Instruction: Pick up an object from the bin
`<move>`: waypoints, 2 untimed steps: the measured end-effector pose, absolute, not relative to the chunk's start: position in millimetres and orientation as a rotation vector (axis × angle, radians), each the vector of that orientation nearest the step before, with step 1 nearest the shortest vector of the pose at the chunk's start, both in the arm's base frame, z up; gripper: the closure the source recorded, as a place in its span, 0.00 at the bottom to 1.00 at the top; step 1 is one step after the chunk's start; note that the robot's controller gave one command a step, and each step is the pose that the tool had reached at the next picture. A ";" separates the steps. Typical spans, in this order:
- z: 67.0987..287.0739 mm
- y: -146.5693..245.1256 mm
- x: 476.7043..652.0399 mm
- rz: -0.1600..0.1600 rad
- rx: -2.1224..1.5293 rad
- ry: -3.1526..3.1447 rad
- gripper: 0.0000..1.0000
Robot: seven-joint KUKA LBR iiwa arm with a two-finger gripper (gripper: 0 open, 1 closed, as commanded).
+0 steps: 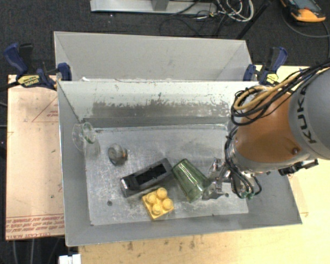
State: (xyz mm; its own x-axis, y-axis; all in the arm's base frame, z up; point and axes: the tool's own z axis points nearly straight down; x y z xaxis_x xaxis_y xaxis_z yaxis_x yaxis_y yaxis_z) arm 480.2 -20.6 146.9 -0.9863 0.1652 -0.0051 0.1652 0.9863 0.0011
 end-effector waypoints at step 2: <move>253.7 -27.5 485.9 0.000 0.262 3.133 1.00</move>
Offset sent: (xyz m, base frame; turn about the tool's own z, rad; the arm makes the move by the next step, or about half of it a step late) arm 0.0067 -0.0076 0.1262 0.0007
